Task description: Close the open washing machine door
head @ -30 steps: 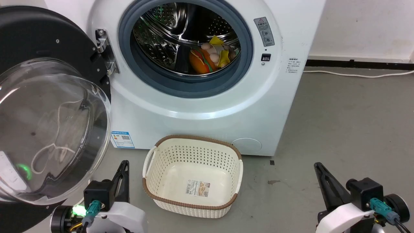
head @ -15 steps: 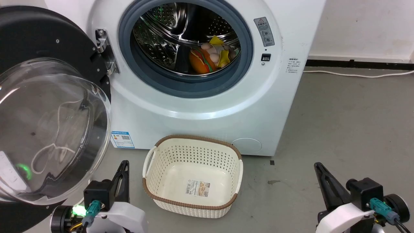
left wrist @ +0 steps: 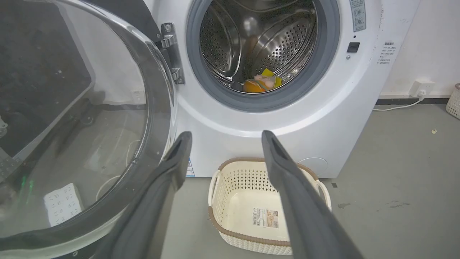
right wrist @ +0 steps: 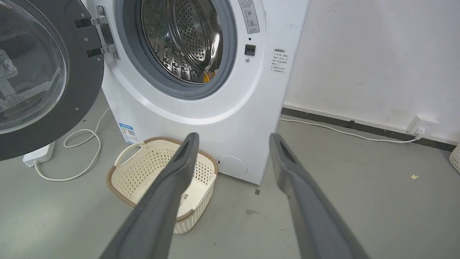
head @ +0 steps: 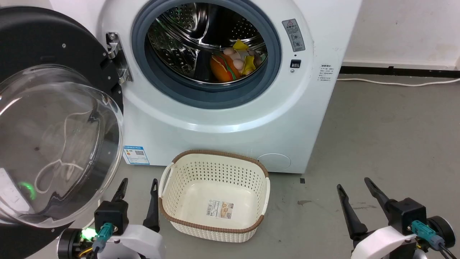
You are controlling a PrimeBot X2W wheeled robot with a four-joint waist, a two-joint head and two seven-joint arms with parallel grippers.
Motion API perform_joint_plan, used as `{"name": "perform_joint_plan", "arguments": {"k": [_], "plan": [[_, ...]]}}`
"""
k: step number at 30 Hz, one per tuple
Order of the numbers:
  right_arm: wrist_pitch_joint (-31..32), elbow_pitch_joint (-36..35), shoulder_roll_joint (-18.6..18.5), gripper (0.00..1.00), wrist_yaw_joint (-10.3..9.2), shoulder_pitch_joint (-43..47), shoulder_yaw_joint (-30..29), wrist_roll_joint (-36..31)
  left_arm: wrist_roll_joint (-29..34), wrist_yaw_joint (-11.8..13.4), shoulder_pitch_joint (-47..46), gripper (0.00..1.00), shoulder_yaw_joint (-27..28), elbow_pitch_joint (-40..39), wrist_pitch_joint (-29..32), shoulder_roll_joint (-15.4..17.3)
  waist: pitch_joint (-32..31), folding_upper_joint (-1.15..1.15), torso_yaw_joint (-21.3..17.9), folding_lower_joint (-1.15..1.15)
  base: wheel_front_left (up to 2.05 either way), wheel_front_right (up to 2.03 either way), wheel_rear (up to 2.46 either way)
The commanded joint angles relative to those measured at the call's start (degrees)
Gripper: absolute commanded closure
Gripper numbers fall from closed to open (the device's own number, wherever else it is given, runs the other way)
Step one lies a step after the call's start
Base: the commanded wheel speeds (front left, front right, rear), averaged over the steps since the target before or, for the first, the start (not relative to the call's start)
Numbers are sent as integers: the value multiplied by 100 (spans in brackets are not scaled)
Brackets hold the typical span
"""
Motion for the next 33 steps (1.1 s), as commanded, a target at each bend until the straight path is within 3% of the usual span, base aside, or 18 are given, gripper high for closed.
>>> {"name": "perform_joint_plan", "arguments": {"k": [1,15,33], "plan": [[-59,29,1,0,0,3,-33,71,6,12,-16,0,-21,11,-65,1,-1,0,6,0,0,0,0],[-218,66,2,0,1,21,-54,133,-1,51,-31,0,-92,29,-221,33,-13,0,186,0,0,0,0],[-433,159,3,0,1,24,137,205,-19,128,32,0,-189,-12,-436,97,-29,0,868,0,0,0,0]]}}
